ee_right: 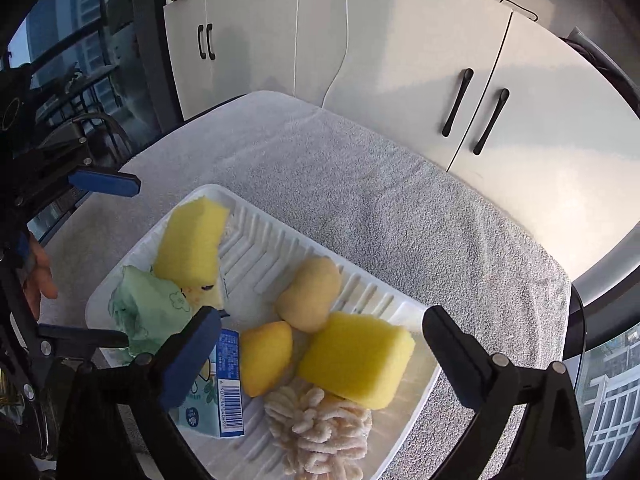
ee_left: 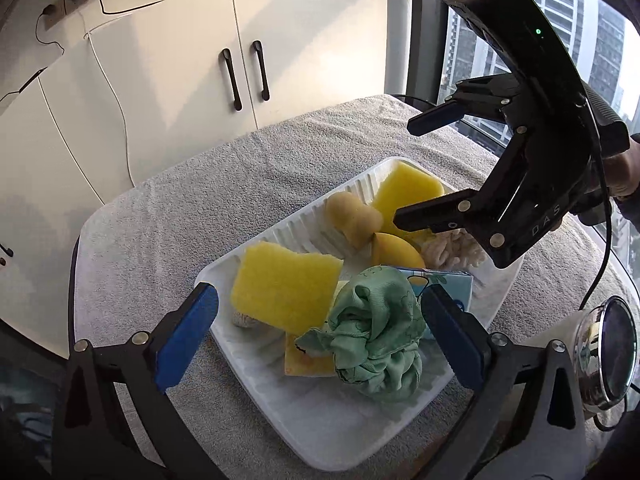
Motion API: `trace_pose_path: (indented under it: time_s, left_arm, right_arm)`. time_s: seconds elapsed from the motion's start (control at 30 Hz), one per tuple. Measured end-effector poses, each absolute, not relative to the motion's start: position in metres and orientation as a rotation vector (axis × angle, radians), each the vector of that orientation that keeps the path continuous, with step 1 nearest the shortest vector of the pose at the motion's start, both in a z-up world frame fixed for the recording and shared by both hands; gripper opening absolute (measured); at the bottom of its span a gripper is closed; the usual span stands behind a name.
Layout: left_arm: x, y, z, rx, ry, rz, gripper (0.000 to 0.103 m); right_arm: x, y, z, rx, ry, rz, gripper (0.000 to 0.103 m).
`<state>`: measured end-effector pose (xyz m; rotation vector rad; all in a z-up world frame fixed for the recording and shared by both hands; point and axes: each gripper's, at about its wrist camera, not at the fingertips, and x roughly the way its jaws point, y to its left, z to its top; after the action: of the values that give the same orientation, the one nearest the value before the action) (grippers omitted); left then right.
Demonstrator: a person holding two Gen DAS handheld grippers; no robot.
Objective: Organize soft objects
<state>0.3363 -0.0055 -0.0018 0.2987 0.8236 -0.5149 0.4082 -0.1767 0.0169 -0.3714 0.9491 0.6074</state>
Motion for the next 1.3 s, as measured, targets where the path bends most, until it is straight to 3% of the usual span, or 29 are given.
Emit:
trace_pose_path:
  time_s: [0.37,0.77,1.3]
  left_arm:
    - [0.314,0.028,0.041,0.203,0.749,-0.328,0.103]
    - [0.215,0.034,0.098,0.191,0.593,-0.201,0.103]
    - [0.115,0.022,0.090,0.145,0.570,-0.081,0.103]
  right_arm:
    - [0.389,-0.213,0.060,-0.307,0.877,0.498,0.103]
    - [0.307,-0.280,0.115,-0.159,0.778,0.385,0.103]
    - [0.130,-0.257,0.097,-0.068,0.688,0.312,0.103]
